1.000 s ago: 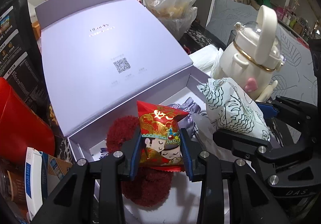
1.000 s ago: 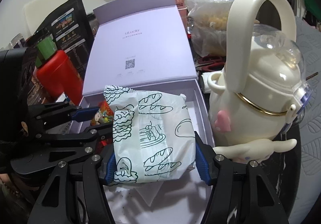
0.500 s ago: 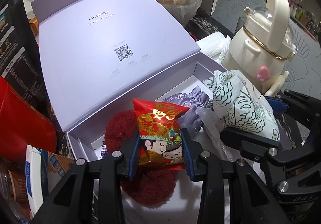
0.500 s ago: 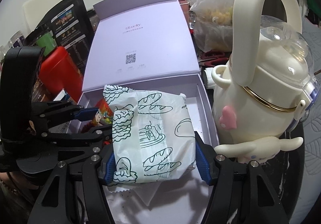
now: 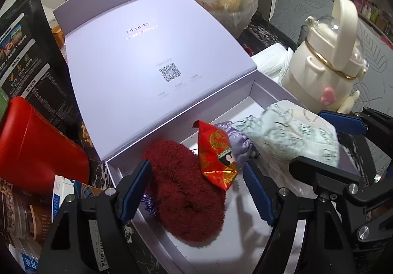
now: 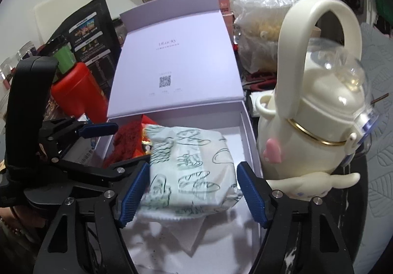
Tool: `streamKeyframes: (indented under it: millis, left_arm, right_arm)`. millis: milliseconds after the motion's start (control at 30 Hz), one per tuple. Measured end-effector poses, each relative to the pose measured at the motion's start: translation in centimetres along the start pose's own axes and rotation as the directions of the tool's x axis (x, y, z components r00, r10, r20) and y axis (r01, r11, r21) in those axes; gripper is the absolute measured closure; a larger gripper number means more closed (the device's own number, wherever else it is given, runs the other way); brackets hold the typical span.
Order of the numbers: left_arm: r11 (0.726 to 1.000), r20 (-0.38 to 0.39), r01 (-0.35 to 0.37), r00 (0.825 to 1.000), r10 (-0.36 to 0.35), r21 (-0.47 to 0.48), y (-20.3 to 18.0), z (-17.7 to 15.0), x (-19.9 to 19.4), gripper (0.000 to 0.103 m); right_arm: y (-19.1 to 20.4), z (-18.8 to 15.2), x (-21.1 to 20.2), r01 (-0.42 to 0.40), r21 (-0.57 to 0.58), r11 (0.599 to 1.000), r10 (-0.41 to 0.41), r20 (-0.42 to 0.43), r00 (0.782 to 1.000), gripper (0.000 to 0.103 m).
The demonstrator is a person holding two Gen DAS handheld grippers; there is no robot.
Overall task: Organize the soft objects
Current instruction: 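Lower and release the red packet and white pouch into the box with both tools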
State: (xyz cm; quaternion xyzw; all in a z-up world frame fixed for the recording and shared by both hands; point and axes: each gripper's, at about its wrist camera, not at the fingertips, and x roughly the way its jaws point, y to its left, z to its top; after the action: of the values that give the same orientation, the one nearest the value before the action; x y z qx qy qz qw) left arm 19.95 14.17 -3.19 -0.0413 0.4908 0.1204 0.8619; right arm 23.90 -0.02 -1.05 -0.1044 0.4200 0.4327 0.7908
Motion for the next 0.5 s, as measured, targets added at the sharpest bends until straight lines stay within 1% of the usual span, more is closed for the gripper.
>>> streamKeyframes:
  millis: [100,300,500]
  left_arm:
    - [1.0,0.015,0.009,1.0,-0.009,-0.001,0.0,-0.1,-0.6,0.026]
    - [1.0,0.07,0.015,0.997,-0.016,0.012,-0.2,-0.3,-2.1,0.026]
    - [0.998,0.117,0.059,0.991,-0.059,0.002,0.1,-0.3,-3.9,0.026]
  right_arm:
    - [0.1,0.1,-0.6,0.005,-0.005,1.0,-0.004,0.015,1.0,0.029]
    - [0.4,0.2,-1.7,0.012,-0.017,1.0,-0.011,0.051,0.999,0.029]
    - [1.0,0.4,-3.4,0.03,-0.026,0.999,-0.028,0.1,0.995,0.029]
